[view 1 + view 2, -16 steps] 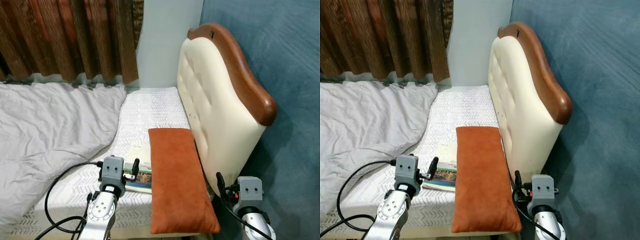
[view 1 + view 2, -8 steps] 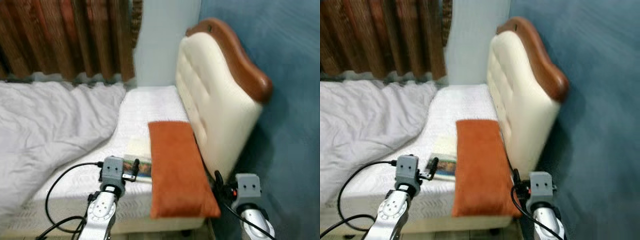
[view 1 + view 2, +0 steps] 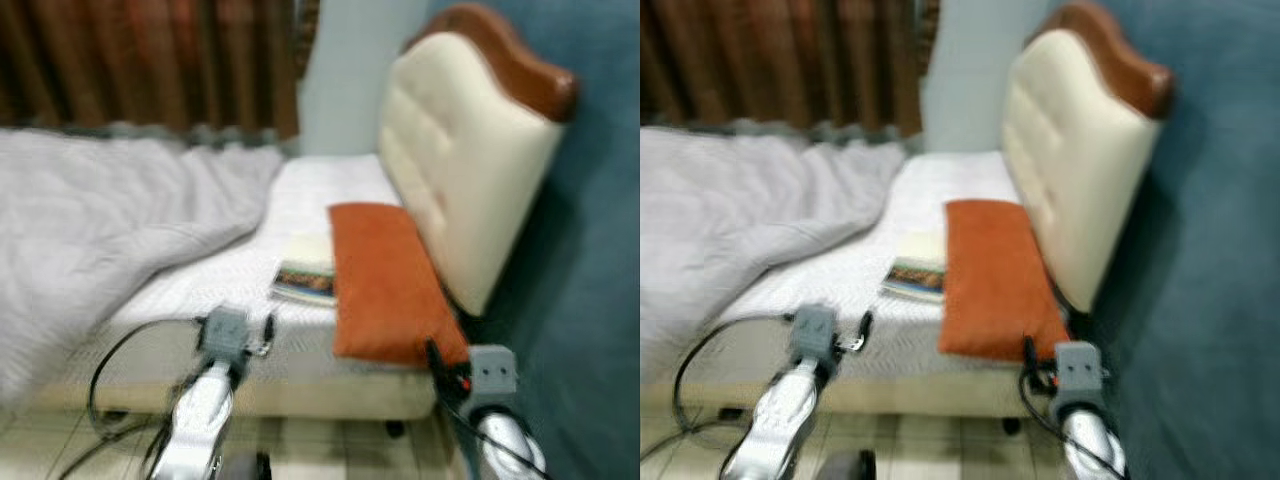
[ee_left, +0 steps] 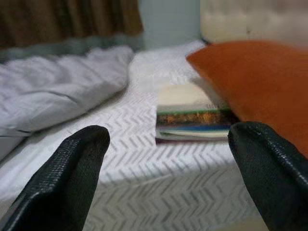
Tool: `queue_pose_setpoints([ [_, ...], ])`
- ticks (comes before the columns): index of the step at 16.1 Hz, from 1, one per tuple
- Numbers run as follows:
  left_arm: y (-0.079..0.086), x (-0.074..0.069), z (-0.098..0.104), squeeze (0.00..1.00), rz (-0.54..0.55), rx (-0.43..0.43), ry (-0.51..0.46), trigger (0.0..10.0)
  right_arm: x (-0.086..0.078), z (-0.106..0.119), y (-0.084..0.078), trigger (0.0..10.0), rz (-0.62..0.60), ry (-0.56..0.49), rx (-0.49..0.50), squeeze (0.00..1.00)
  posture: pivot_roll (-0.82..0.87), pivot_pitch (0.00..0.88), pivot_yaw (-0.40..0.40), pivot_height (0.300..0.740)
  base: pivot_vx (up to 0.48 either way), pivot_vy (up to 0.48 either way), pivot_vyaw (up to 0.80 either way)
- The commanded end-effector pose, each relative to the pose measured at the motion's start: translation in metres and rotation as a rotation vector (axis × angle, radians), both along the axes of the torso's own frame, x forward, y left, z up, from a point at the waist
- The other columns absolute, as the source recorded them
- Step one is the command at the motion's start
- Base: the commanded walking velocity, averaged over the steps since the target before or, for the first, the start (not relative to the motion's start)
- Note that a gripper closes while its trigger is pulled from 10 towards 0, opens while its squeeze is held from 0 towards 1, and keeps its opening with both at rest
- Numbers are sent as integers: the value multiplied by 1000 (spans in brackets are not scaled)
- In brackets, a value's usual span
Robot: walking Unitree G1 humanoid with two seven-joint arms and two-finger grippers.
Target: Clean up the room
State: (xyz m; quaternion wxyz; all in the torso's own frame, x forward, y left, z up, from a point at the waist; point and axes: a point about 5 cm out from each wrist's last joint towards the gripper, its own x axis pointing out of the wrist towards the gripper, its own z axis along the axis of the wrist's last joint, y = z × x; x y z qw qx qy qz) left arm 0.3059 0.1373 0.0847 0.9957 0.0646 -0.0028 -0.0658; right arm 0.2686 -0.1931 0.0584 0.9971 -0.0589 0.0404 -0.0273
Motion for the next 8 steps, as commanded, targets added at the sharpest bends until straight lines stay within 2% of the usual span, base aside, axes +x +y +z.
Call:
queue_pose_setpoints([
  [1,0,-3,-7,0,-7,15,28,10000,0,-5,0,10000,-3,30,21,0,-42,0,-33,605,0,0,0],
  [4,-3,-2,-6,0,-43,-13,34,10000,2,-11,1,10000,-17,62,53,0,-42,0,-29,605,0,0,0],
  [6,-3,-2,-7,0,-48,-17,37,10000,1,-21,-1,10000,-39,122,106,0,-40,0,-22,605,0,0,0],
  [8,-2,-2,-7,0,-53,-20,42,10000,2,-35,-2,10000,-56,206,190,0,-40,0,-18,605,343,0,0],
])
